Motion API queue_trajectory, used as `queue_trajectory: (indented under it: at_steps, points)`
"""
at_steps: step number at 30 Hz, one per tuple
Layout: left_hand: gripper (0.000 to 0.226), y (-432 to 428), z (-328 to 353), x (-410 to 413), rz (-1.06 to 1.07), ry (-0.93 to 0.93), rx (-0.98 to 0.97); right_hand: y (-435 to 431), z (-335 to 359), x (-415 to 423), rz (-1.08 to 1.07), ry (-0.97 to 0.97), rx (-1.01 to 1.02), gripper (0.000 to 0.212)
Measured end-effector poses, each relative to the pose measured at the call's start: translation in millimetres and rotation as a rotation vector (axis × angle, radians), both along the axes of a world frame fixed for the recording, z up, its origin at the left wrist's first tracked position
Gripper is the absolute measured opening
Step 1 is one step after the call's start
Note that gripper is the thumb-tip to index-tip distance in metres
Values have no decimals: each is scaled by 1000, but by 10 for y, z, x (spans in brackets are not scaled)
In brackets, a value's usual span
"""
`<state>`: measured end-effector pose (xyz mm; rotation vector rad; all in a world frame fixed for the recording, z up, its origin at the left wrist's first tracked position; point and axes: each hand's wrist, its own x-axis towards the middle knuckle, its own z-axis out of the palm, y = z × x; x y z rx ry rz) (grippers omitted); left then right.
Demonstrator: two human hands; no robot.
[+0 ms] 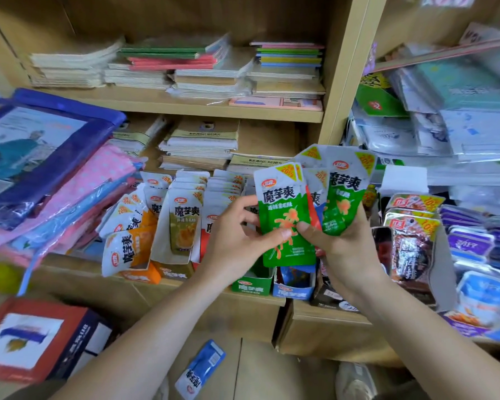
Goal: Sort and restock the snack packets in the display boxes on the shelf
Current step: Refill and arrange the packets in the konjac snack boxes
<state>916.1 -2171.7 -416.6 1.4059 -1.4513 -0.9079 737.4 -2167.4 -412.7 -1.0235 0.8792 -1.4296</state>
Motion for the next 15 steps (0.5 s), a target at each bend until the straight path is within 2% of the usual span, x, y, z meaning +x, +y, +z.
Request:
queue_trajectory:
  at_steps: [1, 5, 7, 12, 15]
  points:
    - [57, -15, -7, 15, 14, 2, -5, 6, -13, 22, 14, -5, 3, 62]
    - [57, -79, -21, 156, 64, 206, 55, -34, -40, 43, 4, -45, 38, 61]
    - [57, -107, -21, 229, 79, 230, 74, -59, -35, 35, -24, -38, 59, 60]
    - [53, -138, -31, 360, 151, 217, 58, -73, -27, 19, -123, 1, 84, 56]
    - [48, -186, -87, 467, 261, 50, -9, -112, 23, -35, -227, 9, 63, 58]
